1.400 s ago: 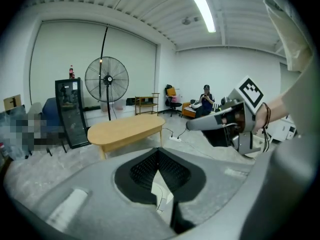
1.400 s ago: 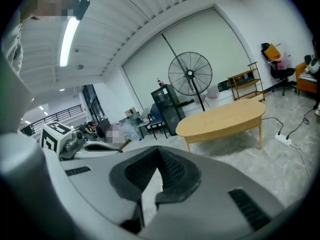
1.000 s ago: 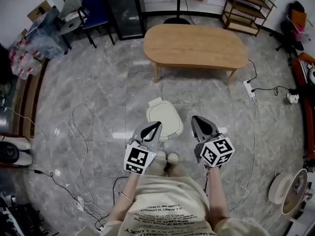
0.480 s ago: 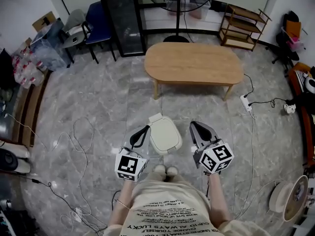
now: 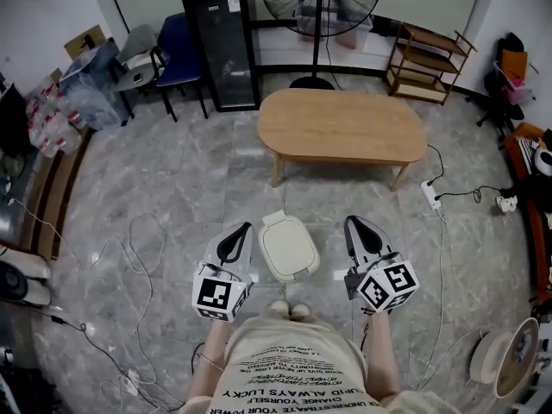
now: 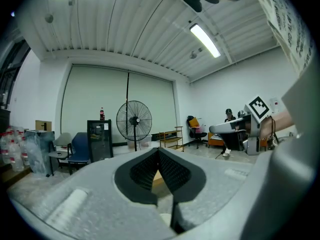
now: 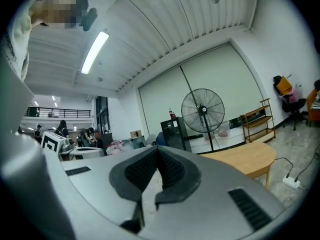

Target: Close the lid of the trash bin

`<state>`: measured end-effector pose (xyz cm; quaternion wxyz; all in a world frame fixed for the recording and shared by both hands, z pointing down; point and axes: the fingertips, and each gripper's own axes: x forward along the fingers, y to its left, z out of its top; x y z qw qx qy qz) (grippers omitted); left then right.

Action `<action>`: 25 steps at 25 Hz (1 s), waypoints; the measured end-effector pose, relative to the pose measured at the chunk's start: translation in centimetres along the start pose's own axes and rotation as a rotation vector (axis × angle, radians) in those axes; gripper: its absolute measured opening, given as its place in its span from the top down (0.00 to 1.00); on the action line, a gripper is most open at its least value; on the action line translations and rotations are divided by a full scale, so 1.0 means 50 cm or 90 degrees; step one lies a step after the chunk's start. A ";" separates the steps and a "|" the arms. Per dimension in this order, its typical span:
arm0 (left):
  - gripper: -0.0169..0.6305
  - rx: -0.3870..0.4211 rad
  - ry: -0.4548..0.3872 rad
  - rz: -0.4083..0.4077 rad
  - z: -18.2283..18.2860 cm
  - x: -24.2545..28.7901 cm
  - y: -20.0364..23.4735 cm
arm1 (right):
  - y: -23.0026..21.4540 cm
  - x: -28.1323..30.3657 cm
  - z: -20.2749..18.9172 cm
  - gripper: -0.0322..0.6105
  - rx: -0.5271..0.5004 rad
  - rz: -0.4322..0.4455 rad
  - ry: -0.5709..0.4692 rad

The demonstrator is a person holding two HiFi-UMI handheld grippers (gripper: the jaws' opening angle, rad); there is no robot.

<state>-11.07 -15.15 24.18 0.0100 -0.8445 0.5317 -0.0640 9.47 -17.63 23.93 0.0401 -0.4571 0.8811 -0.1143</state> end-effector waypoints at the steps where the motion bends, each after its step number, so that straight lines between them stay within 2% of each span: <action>1: 0.94 0.000 -0.001 0.002 0.000 -0.001 0.003 | -0.001 -0.002 0.004 0.94 -0.002 -0.005 -0.002; 13: 0.94 0.010 -0.002 0.006 -0.001 0.000 0.013 | -0.001 -0.003 0.032 0.94 -0.074 -0.030 -0.022; 25: 0.94 0.011 0.006 0.002 -0.010 0.023 0.013 | -0.025 -0.004 0.021 0.94 -0.077 -0.048 -0.010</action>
